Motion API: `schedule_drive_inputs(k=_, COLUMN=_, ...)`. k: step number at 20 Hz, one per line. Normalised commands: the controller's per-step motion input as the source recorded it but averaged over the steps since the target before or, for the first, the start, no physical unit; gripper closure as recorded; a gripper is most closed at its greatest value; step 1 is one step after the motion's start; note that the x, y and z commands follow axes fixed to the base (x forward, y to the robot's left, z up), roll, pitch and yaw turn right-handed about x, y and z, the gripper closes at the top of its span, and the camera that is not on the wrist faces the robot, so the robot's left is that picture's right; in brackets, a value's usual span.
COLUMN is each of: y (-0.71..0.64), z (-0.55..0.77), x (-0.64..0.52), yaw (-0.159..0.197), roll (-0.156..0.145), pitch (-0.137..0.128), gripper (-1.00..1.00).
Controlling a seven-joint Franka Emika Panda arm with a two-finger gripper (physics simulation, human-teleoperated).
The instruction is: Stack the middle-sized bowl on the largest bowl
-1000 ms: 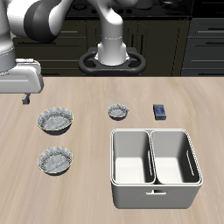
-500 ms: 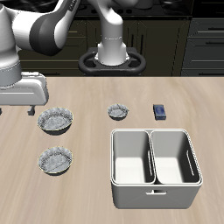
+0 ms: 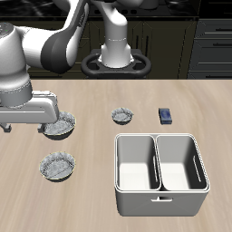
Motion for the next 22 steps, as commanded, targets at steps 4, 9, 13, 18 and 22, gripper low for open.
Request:
schedule_drive_inputs(k=4, y=0.04, z=-0.27, x=0.04, yaw=0.015, roll=-0.009, pitch=0.015, gripper=-1.0)
schedule_drive_inputs(k=9, y=0.1, z=-0.24, x=-0.01, yaw=0.013, roll=0.005, pitch=-0.001, gripper=-1.0)
schedule_drive_inputs(k=13, y=0.03, z=-0.23, x=-0.02, yaw=-0.006, roll=-0.006, pitch=0.006, gripper=-1.0)
schedule_drive_inputs(k=18, y=-0.02, z=-0.12, x=-0.02, yaw=0.011, roll=-0.01, pitch=0.007, gripper=-1.0)
schedule_drive_inputs(k=22, y=-0.03, z=-0.1, x=0.0, yaw=0.003, roll=-0.016, pitch=0.001, gripper=-1.0)
